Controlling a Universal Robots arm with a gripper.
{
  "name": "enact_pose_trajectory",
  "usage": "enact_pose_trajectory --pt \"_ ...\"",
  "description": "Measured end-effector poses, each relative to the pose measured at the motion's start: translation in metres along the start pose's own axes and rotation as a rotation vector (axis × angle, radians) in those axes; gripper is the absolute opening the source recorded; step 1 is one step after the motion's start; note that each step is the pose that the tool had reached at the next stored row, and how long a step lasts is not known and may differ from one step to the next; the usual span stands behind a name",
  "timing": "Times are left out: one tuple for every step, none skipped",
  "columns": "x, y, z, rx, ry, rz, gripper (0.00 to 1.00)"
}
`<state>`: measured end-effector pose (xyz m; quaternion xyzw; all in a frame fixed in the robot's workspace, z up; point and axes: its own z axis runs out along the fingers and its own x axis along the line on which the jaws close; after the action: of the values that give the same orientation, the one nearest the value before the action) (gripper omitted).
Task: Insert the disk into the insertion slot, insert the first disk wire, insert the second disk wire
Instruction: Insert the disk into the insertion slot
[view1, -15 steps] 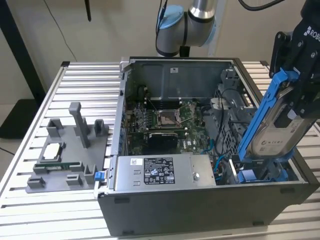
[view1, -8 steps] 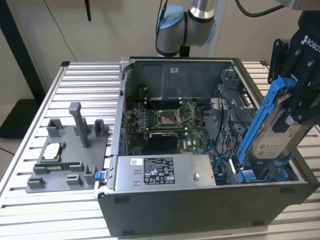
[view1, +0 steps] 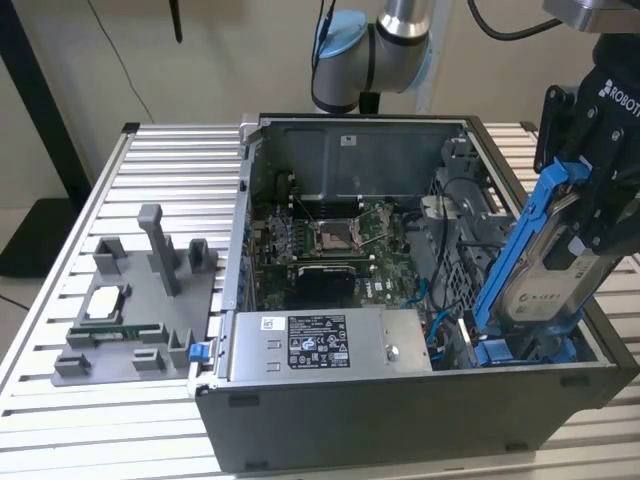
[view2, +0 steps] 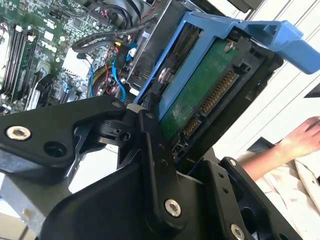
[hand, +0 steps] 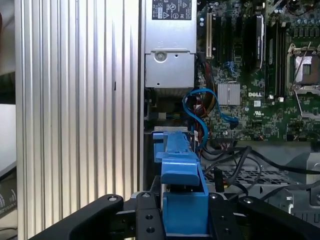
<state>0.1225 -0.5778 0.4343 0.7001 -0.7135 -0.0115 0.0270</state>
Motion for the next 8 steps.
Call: enact_pose_trajectory --pt "0.0 0.0 0.0 0.0 0.0 0.0 0.0" --pt "0.0 0.0 0.0001 0.0 0.0 0.0 0.0" --pt "-0.0001 0.0 0.0006 0.0 -0.0003 0.0 0.0" --pt "-0.0002 -0.0001 0.0012 0.0 -0.0004 0.0 0.0" --pt "-0.0004 -0.0001 0.0022 0.0 -0.0003 0.0 0.0" --pt "-0.0005 -0.0002 0.0033 0.0 -0.0003 0.0 0.0" --pt "-0.0007 -0.0003 0.0046 0.0 -0.0002 0.0 0.0" --pt "-0.0009 -0.0005 0.006 0.0 0.0001 0.0 0.0"
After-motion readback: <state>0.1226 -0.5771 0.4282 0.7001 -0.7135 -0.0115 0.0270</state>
